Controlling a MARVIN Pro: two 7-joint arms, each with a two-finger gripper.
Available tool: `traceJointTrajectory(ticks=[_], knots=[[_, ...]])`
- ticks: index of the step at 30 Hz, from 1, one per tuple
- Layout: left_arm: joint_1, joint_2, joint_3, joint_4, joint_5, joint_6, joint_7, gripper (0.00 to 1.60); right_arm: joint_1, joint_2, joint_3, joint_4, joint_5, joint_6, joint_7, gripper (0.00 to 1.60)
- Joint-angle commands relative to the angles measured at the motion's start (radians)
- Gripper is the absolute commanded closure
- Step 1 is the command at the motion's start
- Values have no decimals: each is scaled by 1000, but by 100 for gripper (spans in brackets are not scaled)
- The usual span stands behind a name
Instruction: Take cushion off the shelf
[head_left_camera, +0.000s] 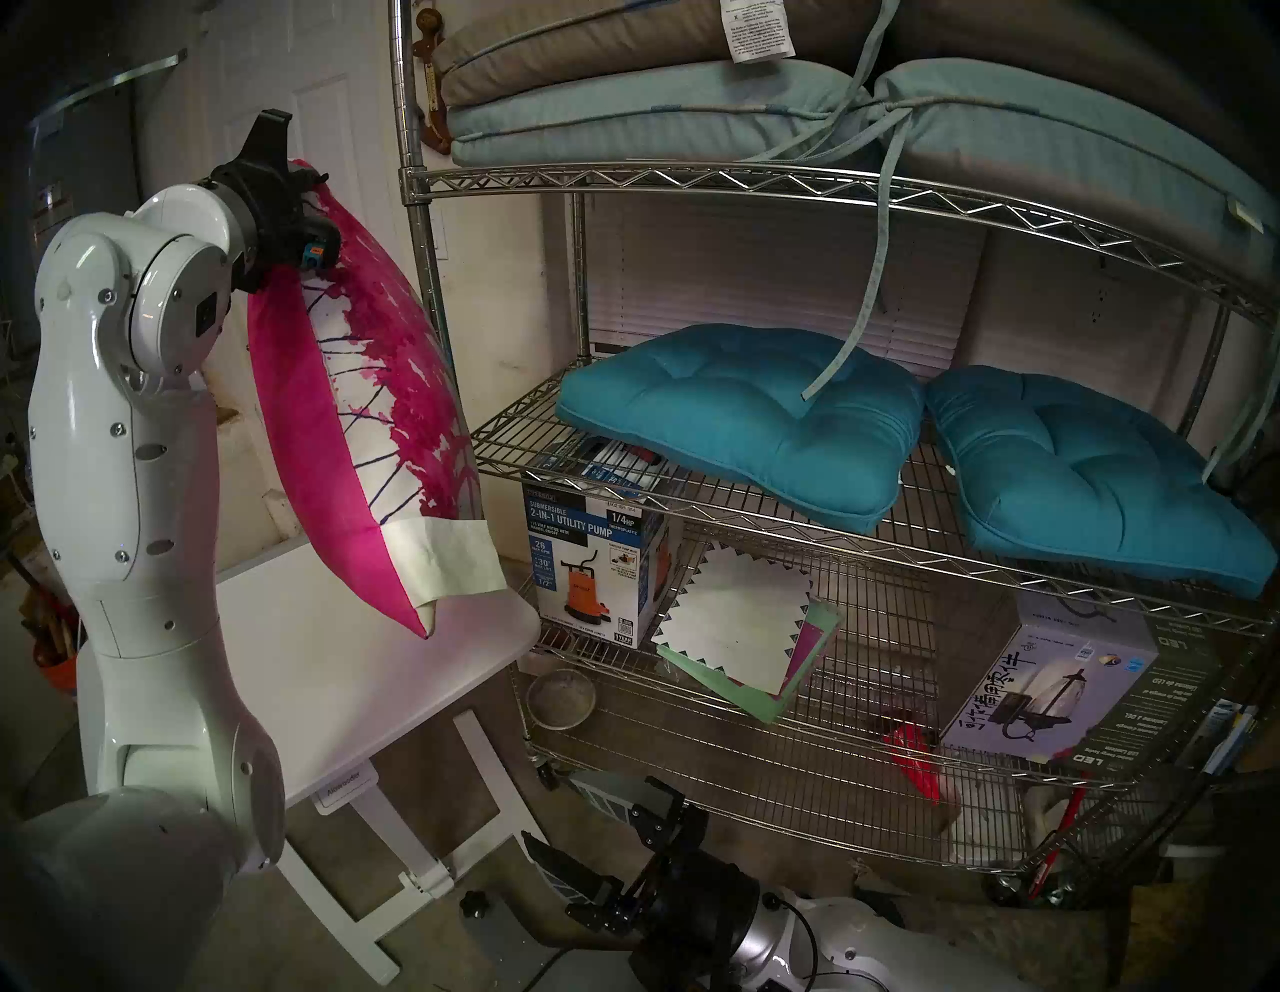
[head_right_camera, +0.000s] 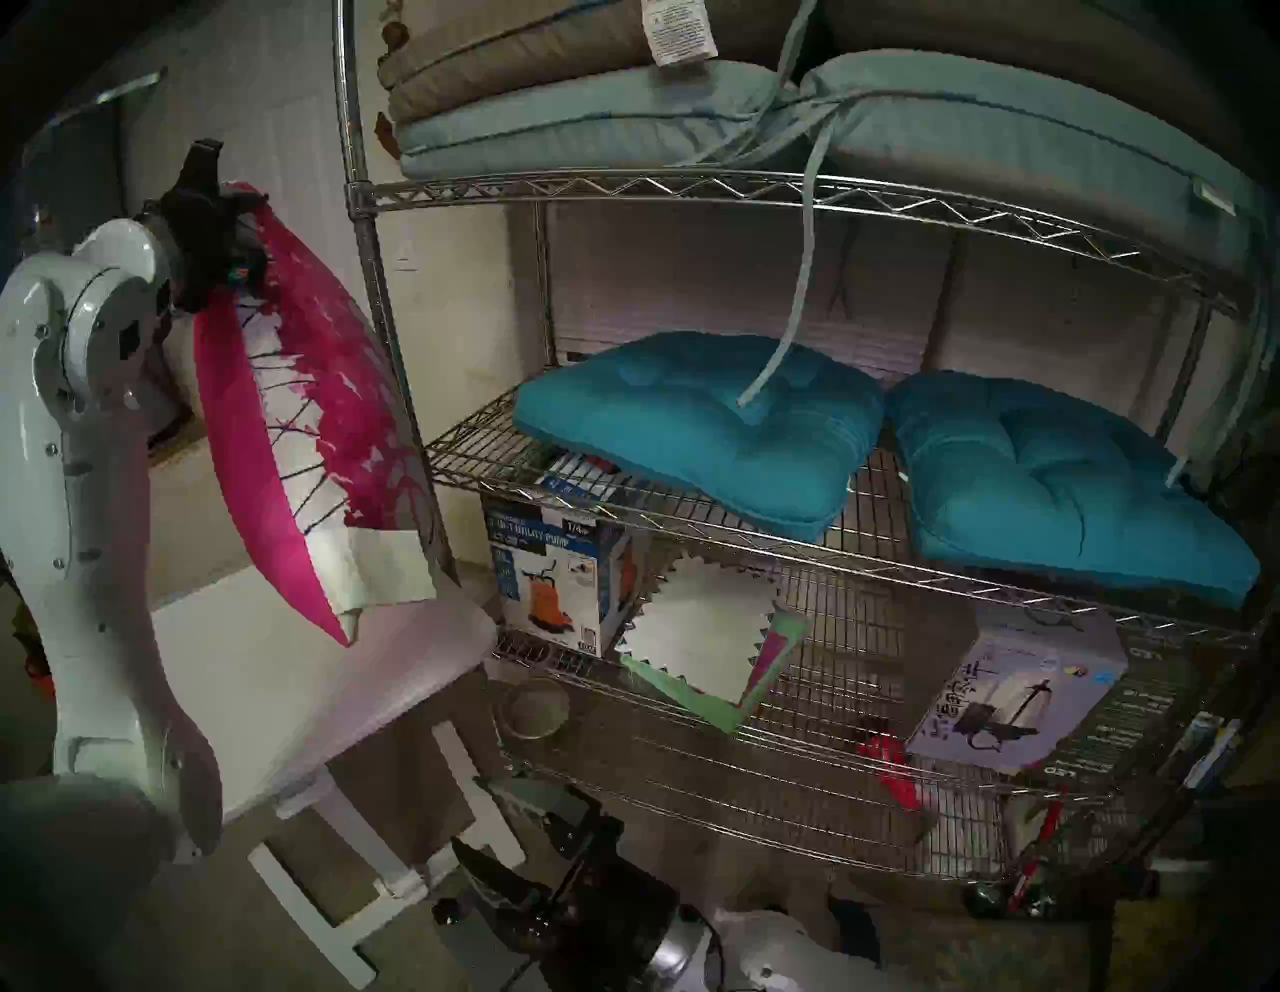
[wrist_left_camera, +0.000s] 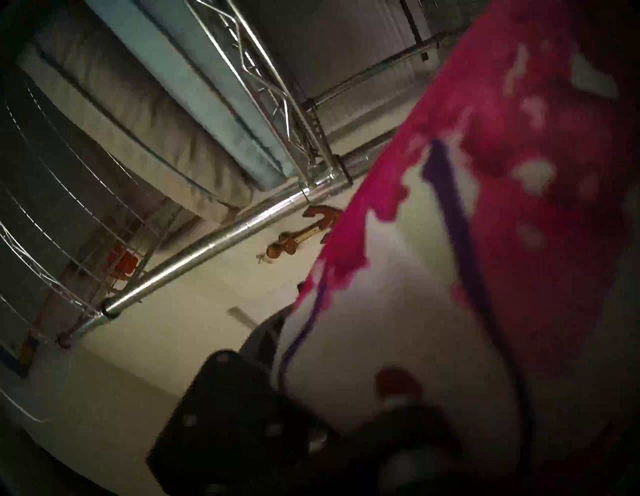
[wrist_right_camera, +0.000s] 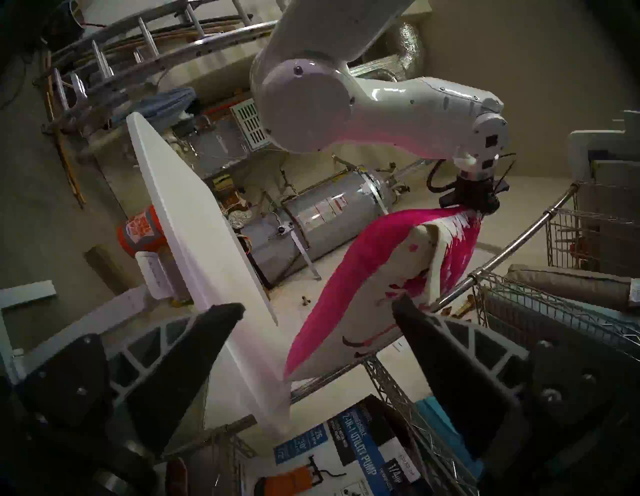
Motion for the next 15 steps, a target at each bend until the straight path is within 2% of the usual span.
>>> traceJointTrajectory(ticks=[1, 15], knots=[[93, -26, -60, -110, 25, 44, 5, 160, 2, -17, -5, 3, 4, -7, -16, 0], [246, -71, -178, -198, 47, 71, 24, 160, -14, -10, 3, 19, 4, -3, -42, 0]])
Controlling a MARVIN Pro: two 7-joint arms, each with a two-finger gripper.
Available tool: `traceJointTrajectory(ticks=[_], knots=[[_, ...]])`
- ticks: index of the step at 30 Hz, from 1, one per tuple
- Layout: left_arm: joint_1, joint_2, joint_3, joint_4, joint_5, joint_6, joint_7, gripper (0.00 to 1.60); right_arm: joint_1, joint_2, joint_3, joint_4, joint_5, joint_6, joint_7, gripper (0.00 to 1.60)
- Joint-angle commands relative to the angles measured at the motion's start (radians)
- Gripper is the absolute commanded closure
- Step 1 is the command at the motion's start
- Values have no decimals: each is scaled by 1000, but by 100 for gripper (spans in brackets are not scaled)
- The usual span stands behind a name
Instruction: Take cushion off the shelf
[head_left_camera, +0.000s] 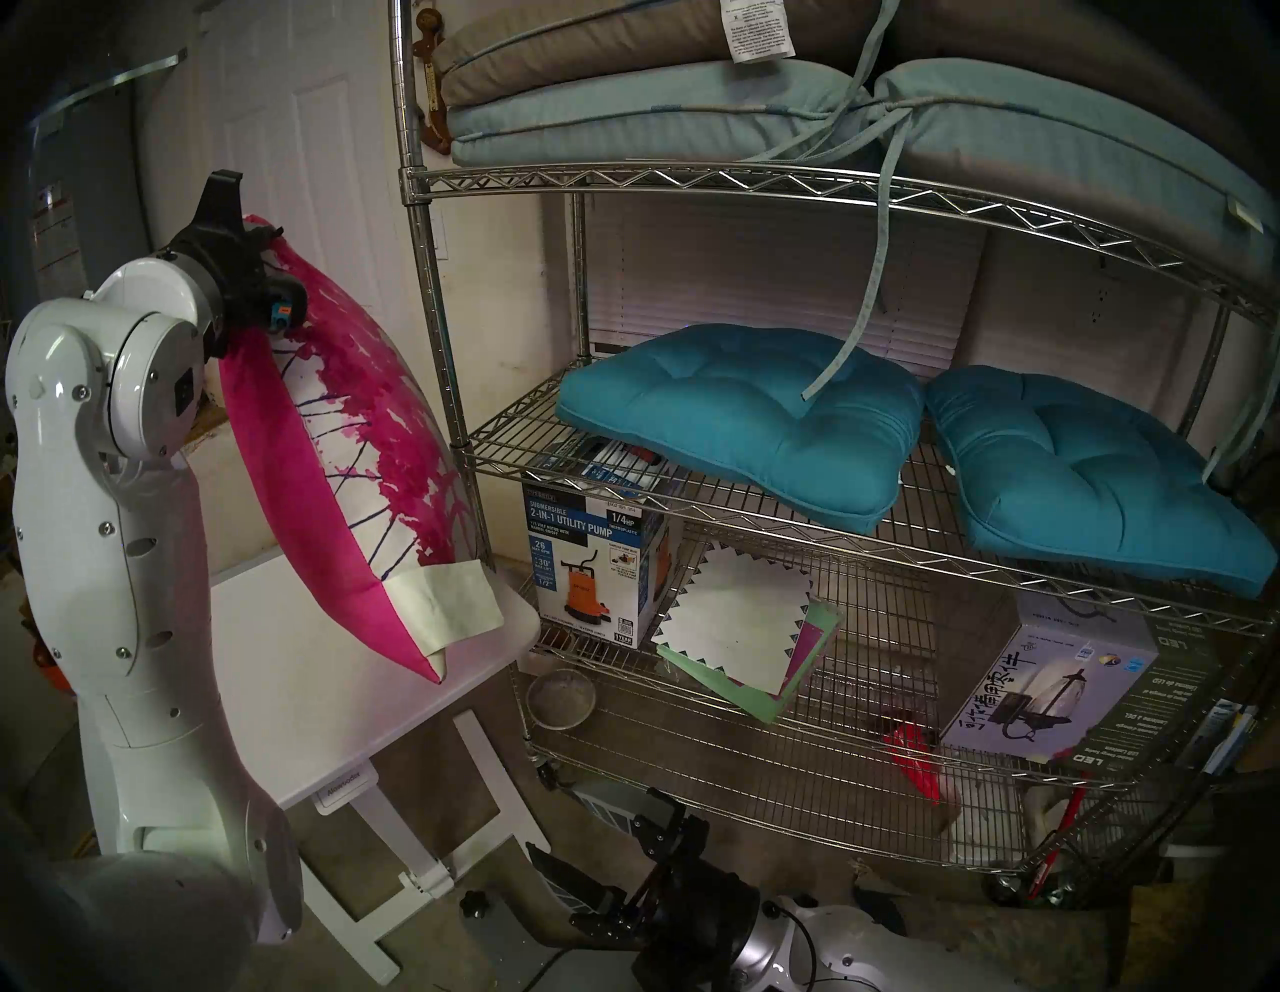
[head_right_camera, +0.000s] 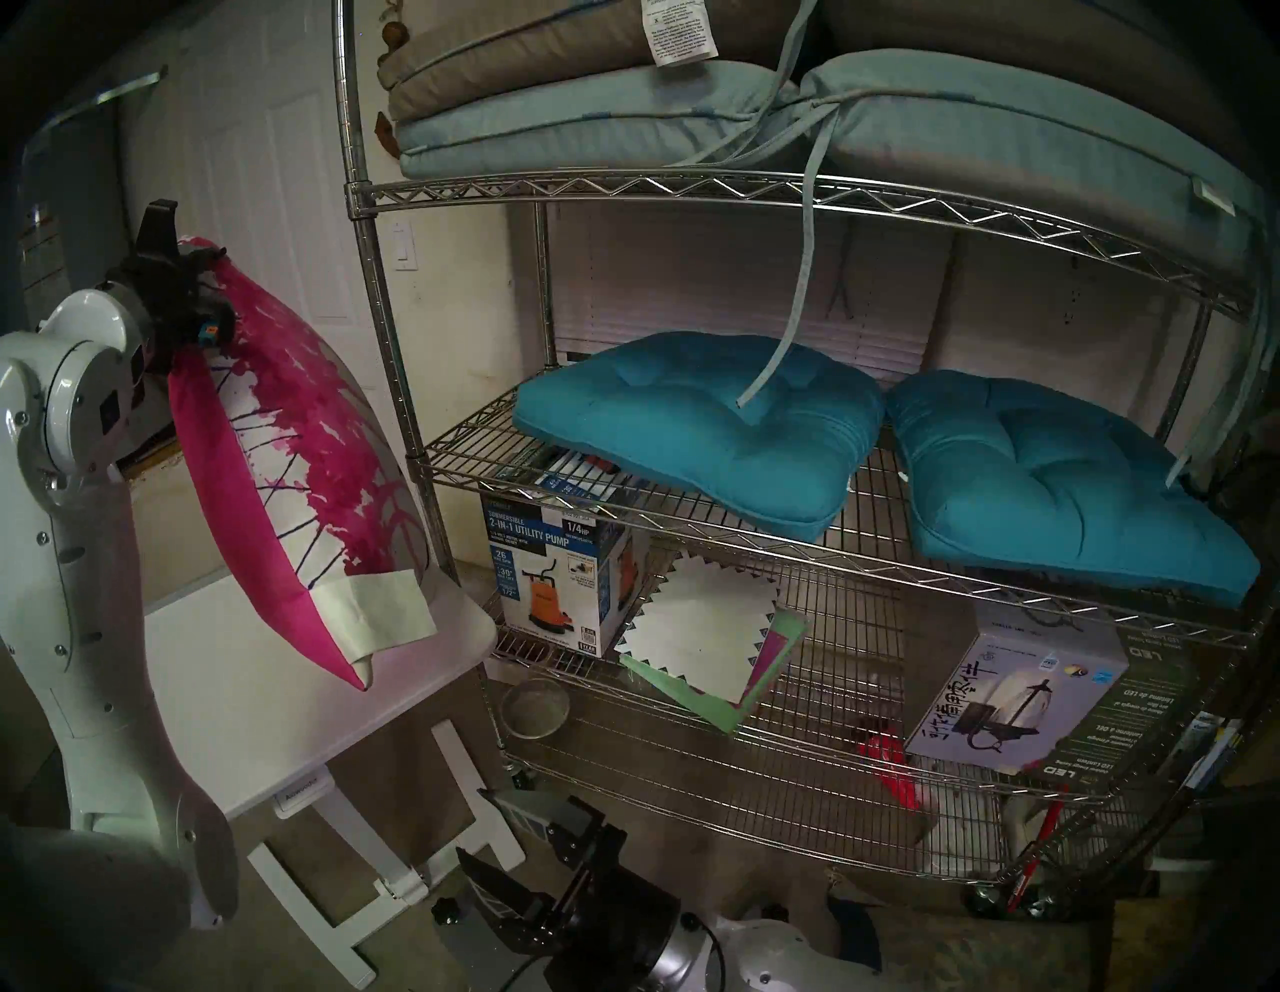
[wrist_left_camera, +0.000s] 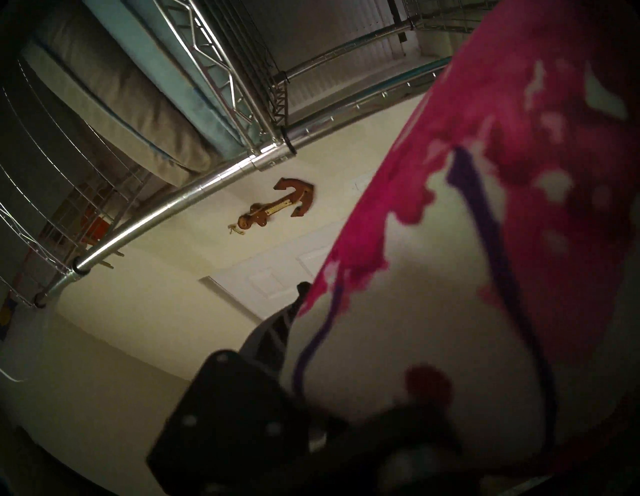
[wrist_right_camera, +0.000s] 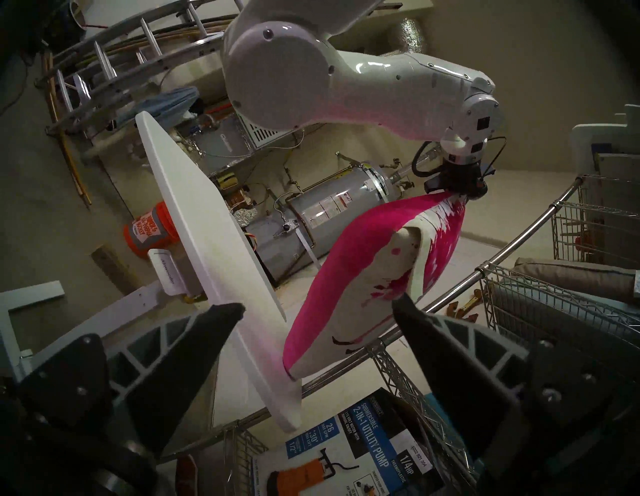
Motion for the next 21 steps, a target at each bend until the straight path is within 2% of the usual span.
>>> traceJointTrajectory(ticks=[1, 11, 21], knots=[[69, -22, -66, -78, 7, 18, 38, 160, -6, -6, 5, -13, 1, 2, -25, 0], [161, -60, -117, -104, -4, 11, 60, 160, -9, -10, 7, -7, 1, 3, -31, 0], [278, -101, -230, -127, -28, -3, 95, 160, -20, -9, 12, 11, 0, 8, -42, 0]])
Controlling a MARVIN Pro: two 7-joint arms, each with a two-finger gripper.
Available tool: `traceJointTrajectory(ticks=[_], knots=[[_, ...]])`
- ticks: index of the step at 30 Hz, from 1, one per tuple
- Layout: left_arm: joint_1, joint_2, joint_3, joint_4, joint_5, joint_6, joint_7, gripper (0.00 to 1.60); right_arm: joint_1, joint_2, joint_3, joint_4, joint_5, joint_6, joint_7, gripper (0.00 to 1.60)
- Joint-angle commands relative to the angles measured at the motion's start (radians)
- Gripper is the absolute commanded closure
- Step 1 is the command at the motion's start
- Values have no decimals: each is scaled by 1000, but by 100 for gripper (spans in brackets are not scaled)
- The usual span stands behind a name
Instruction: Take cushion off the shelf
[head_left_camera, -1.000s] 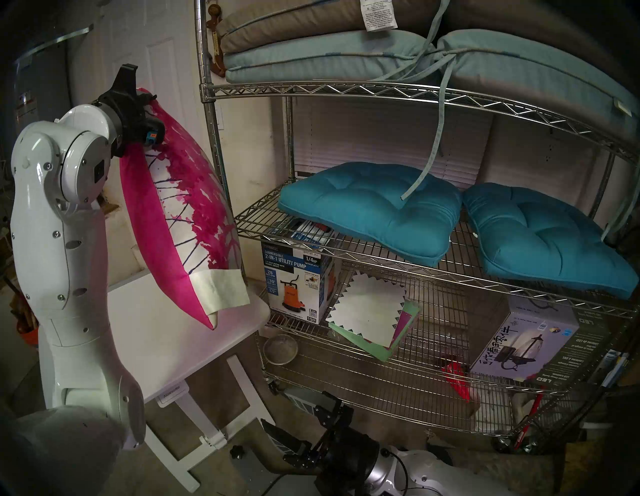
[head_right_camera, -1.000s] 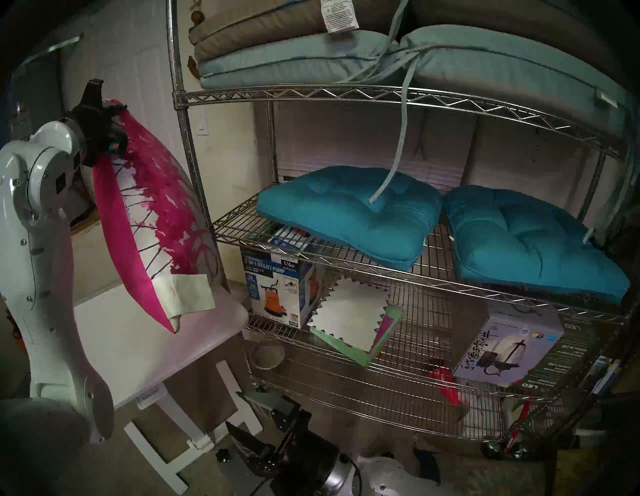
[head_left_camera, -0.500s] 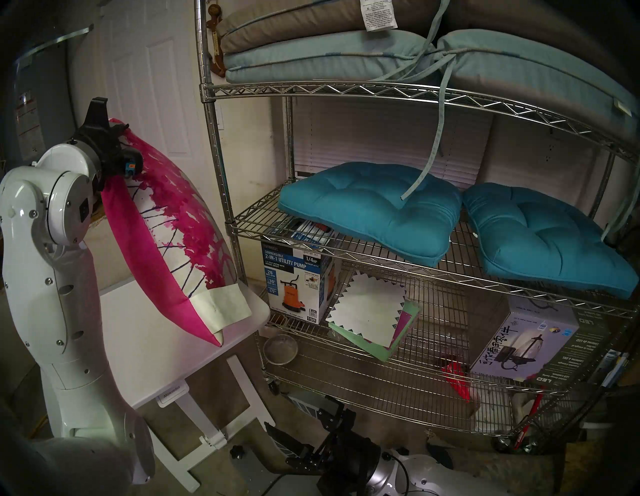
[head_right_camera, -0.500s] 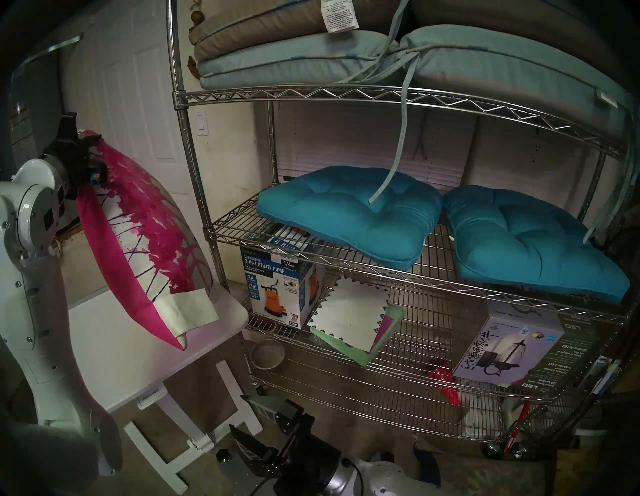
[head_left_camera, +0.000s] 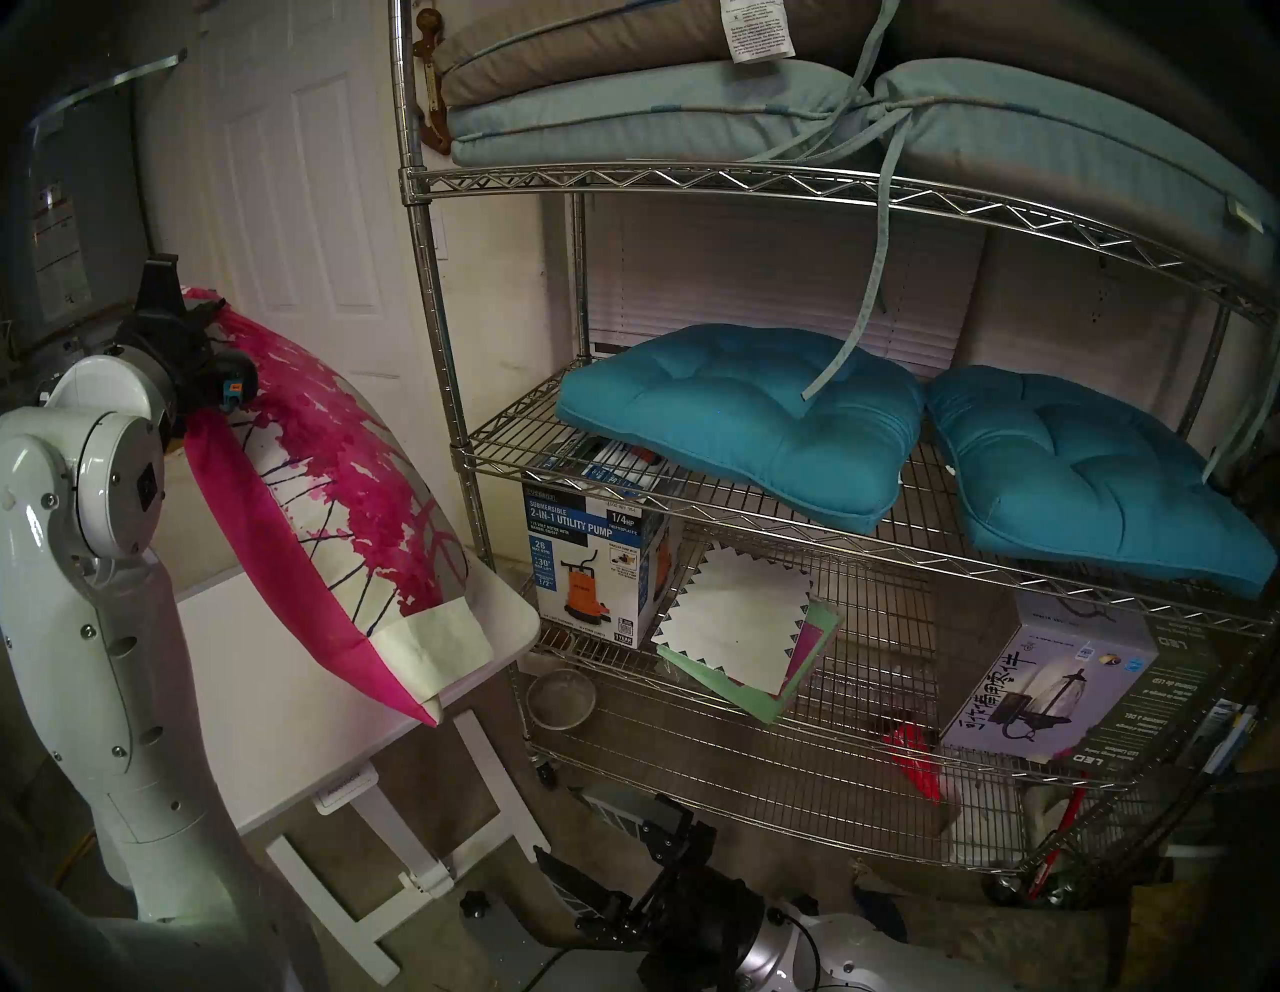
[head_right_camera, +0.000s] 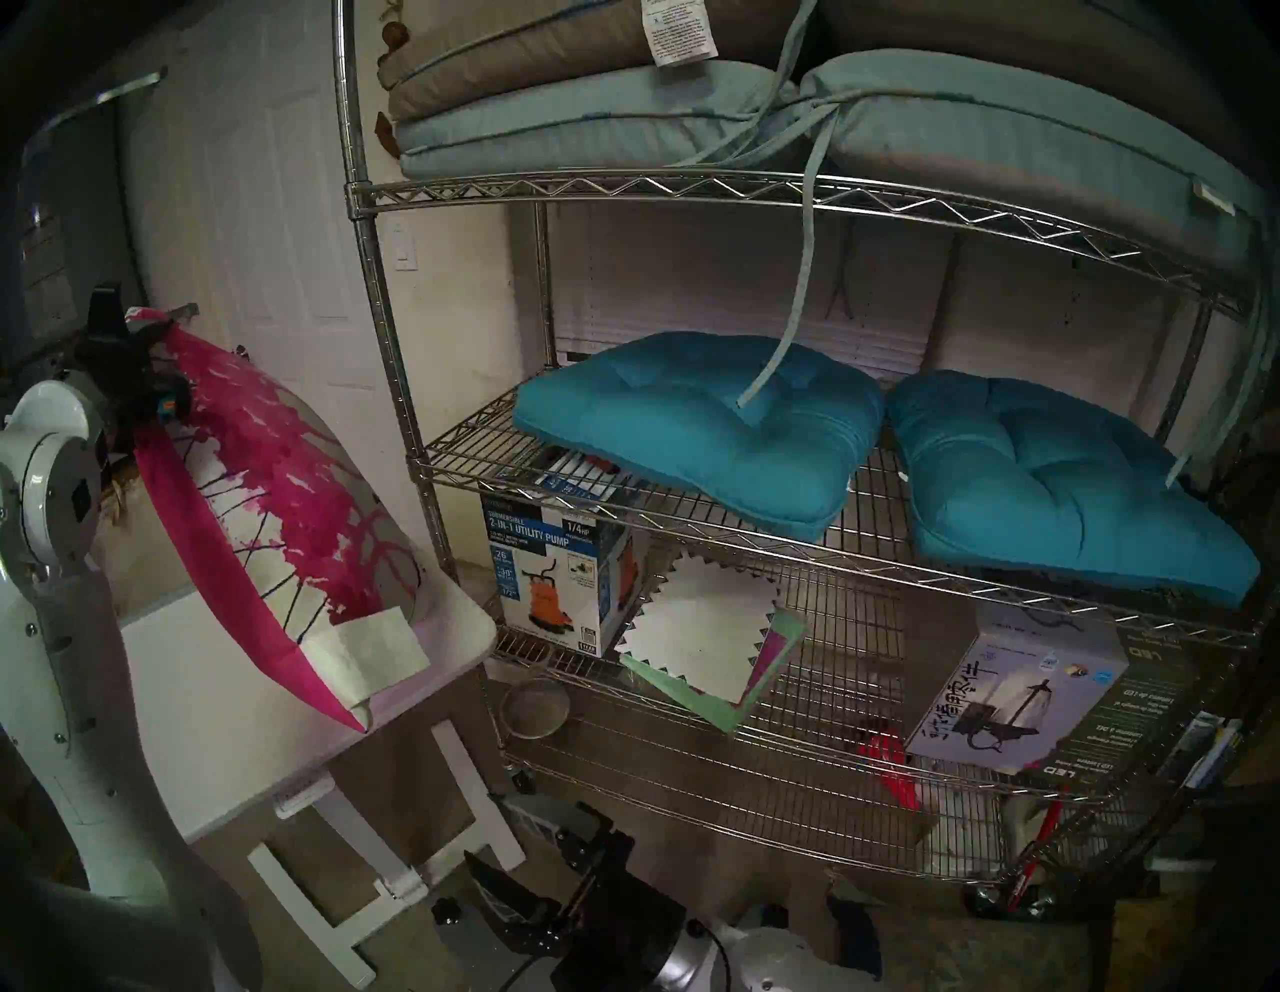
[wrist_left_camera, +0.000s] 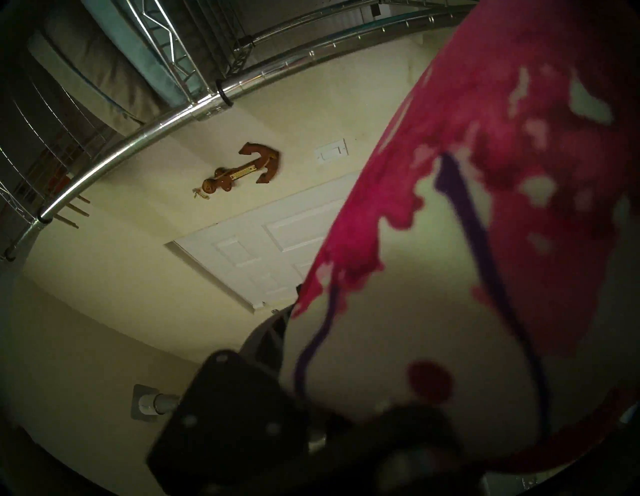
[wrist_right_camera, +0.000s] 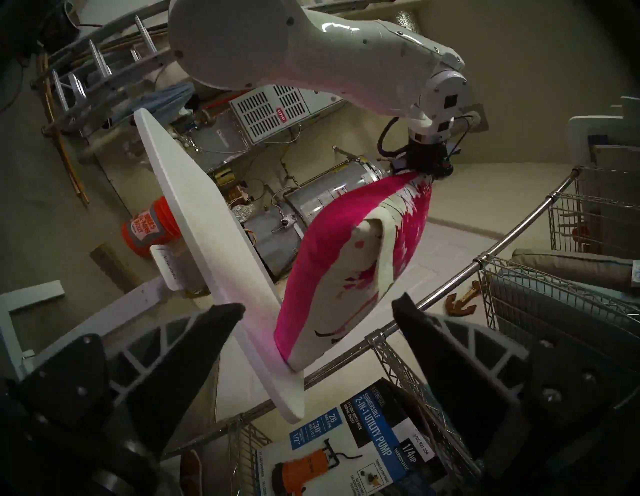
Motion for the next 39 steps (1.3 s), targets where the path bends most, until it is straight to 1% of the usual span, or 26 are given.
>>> traceJointTrajectory(ticks=[1, 8, 20, 22, 24, 26, 27, 29, 30, 31, 34, 35, 36, 39], knots=[[77, -23, -70, -37, -20, -15, 43, 160, -5, -11, 6, -7, 0, 11, -19, 0], [122, -42, -121, -41, -46, -44, 80, 160, -14, -8, 13, -2, -4, 18, -30, 0], [174, -74, -157, -34, -83, -91, 136, 160, -22, -8, 18, 11, -7, 35, -43, 0], [191, -87, -184, -24, -91, -97, 150, 160, -24, -9, 18, 16, -8, 39, -46, 0], [197, -90, -194, -20, -94, -101, 156, 160, -24, -10, 18, 19, -8, 41, -47, 0], [217, -101, -232, -7, -95, -107, 166, 160, -24, -9, 18, 21, -10, 43, -49, 0], [217, -101, -232, -7, -95, -107, 166, 160, -24, -9, 18, 21, -10, 43, -49, 0], [233, -108, -273, 10, -97, -113, 178, 160, -26, -10, 19, 23, -12, 46, -52, 0], [234, -108, -287, 18, -97, -114, 181, 160, -28, -10, 20, 24, -12, 48, -53, 0], [234, -108, -287, 18, -97, -114, 181, 160, -28, -10, 20, 24, -12, 48, -53, 0], [240, -106, -328, 42, -104, -125, 199, 160, -33, -9, 23, 27, -13, 53, -60, 0], [239, -100, -352, 62, -109, -133, 213, 160, -38, -8, 25, 30, -13, 56, -65, 0], [239, -100, -352, 62, -109, -133, 213, 160, -38, -8, 25, 30, -13, 56, -65, 0], [236, -82, -394, 101, -121, -154, 239, 160, -46, -7, 31, 35, -14, 63, -77, 0]])
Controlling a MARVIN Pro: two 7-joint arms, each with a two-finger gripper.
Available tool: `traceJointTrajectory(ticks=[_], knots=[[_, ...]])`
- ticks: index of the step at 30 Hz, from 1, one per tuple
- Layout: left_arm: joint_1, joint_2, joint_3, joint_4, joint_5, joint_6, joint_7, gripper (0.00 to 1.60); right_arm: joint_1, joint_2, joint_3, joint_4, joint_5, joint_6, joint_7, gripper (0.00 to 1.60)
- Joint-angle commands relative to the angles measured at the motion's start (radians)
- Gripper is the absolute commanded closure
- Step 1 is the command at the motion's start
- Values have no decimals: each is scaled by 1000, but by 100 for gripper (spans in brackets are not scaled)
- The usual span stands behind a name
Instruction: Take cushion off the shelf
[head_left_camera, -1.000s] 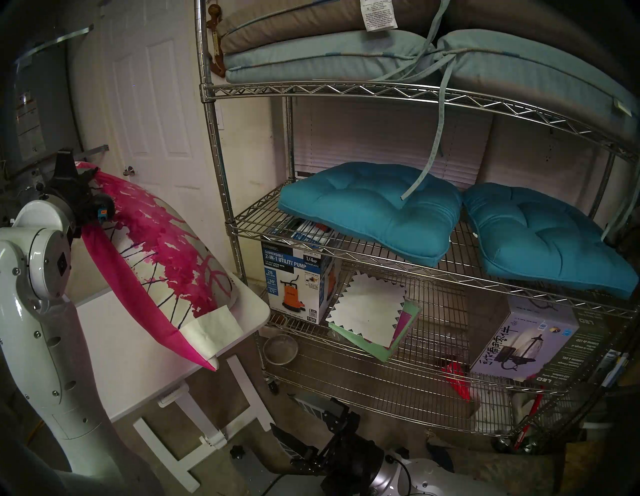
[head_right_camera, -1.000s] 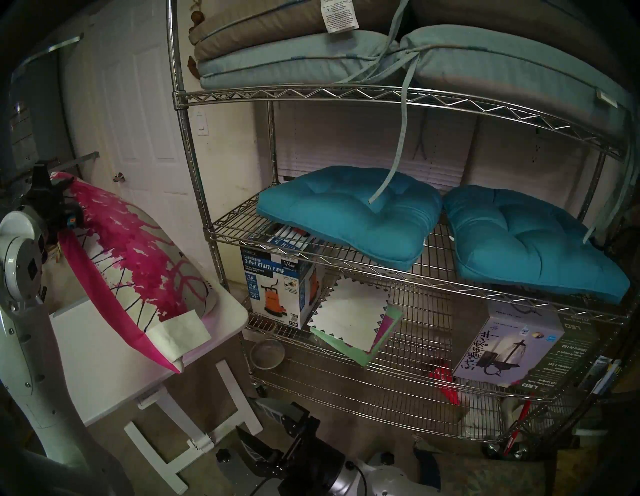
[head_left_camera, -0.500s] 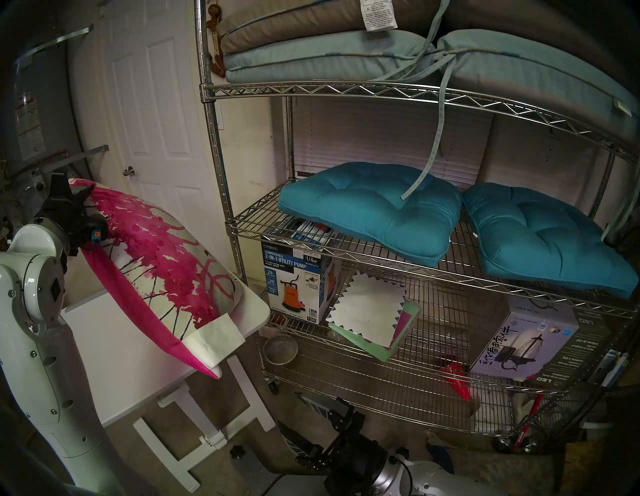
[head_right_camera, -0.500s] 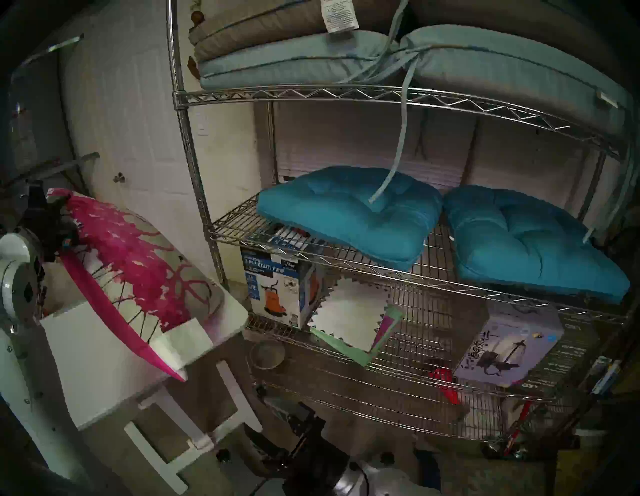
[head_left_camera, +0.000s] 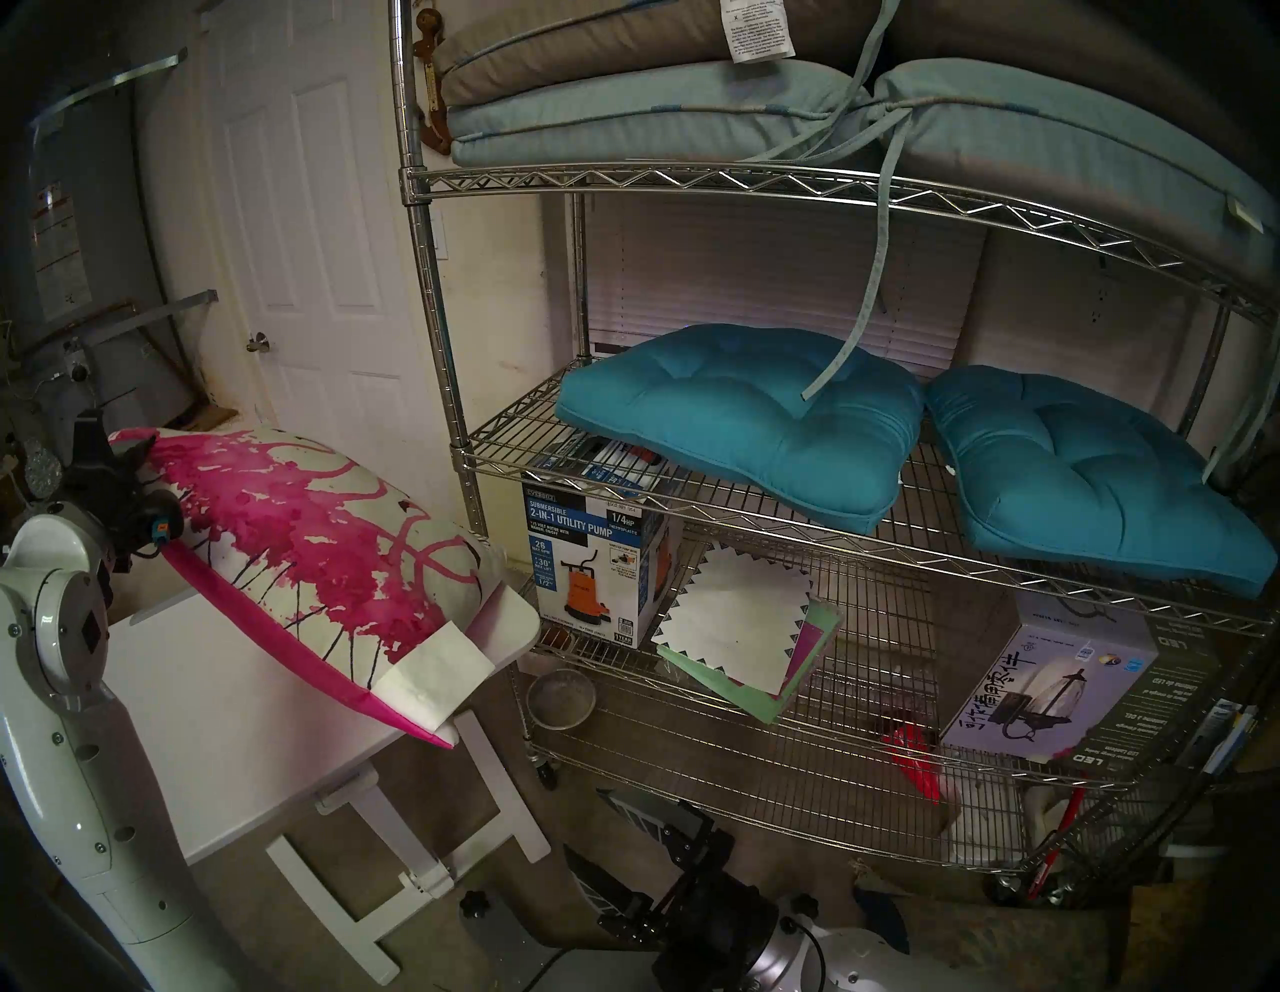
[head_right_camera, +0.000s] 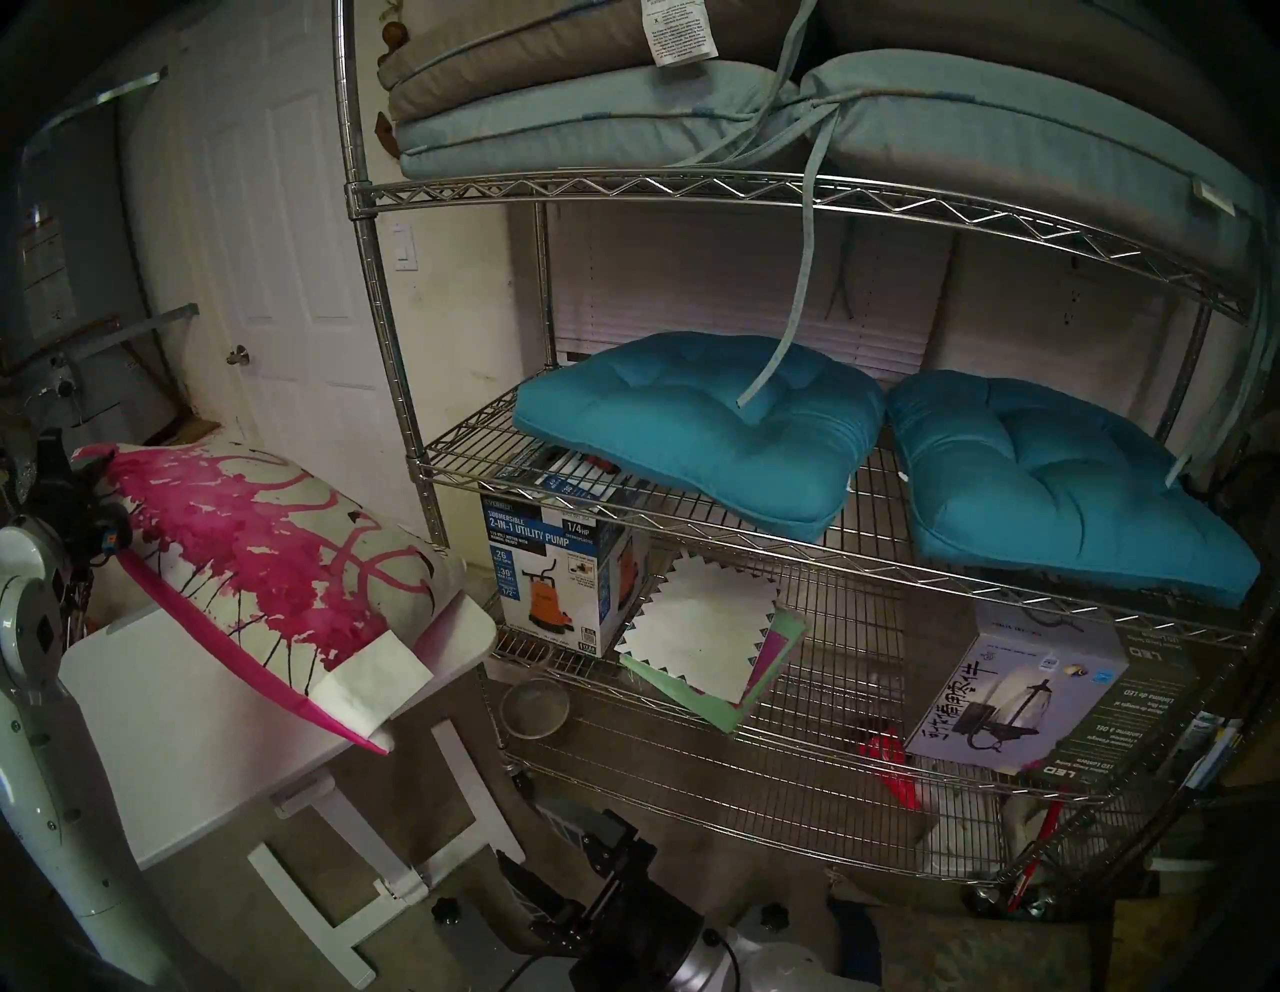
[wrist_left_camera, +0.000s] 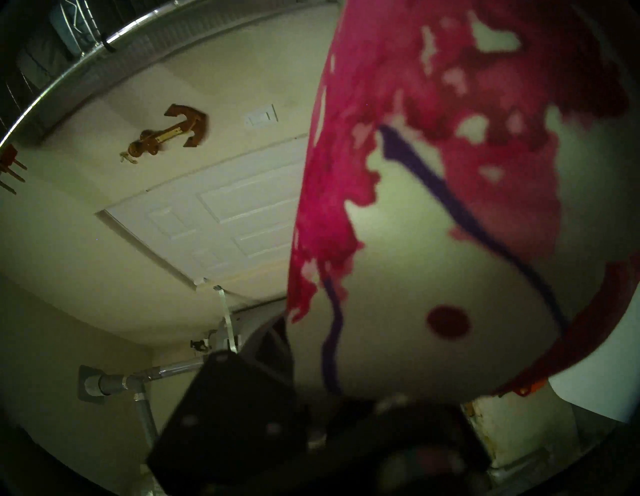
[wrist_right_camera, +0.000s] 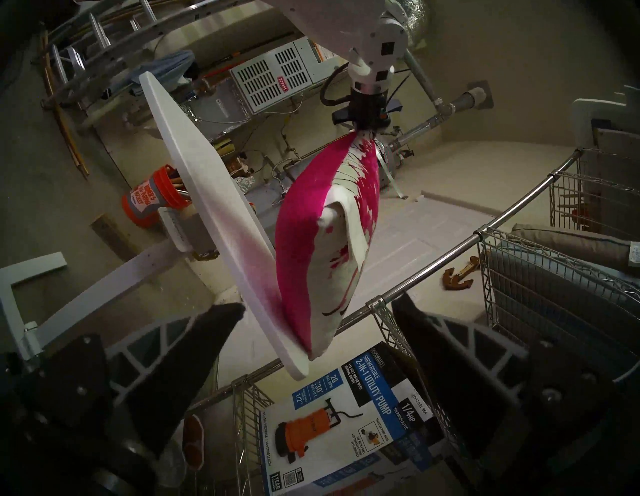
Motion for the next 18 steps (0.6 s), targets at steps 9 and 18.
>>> traceJointTrajectory(ticks=[9, 18], knots=[[11, 43, -137, 88, -42, -71, 113, 160, -19, -7, 10, -3, -9, 18, -45, 0], [87, -6, -246, 110, -64, -133, 158, 160, -13, -11, 6, 10, -23, 17, -49, 0]])
